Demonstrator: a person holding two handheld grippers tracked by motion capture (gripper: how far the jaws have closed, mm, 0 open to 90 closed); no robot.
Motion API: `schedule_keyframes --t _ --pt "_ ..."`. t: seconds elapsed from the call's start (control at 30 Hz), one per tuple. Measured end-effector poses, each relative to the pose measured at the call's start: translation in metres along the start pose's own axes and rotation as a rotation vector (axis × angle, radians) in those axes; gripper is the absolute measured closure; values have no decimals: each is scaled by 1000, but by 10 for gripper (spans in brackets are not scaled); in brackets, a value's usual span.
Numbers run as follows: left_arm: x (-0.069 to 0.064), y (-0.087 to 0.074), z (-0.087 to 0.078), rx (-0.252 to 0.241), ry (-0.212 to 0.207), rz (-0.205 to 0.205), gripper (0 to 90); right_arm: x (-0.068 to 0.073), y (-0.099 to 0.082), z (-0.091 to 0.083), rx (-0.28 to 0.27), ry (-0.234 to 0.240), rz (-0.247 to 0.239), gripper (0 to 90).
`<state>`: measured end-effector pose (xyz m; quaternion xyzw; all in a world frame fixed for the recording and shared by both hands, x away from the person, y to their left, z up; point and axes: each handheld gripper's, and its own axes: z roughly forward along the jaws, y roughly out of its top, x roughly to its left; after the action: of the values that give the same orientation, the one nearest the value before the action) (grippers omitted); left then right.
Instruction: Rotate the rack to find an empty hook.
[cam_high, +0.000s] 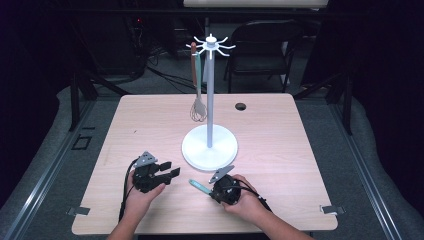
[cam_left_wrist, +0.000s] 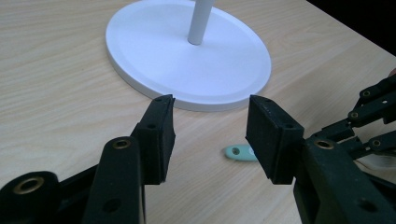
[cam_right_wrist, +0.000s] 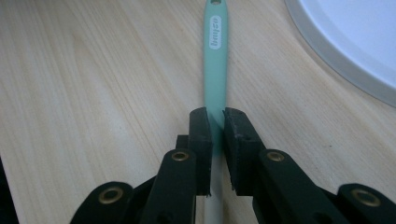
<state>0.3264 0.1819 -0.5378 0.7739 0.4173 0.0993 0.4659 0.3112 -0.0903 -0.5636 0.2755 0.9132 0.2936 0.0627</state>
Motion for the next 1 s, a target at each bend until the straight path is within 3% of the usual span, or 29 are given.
schedule_keyframes --t 0.7,1.0 --pt "-12 -5 19 74 -91 6 448 0 4 -16 -121 3 -11 818" --pt "-19 -7 27 99 -165 -4 444 5 12 -20 -162 1 -34 817"
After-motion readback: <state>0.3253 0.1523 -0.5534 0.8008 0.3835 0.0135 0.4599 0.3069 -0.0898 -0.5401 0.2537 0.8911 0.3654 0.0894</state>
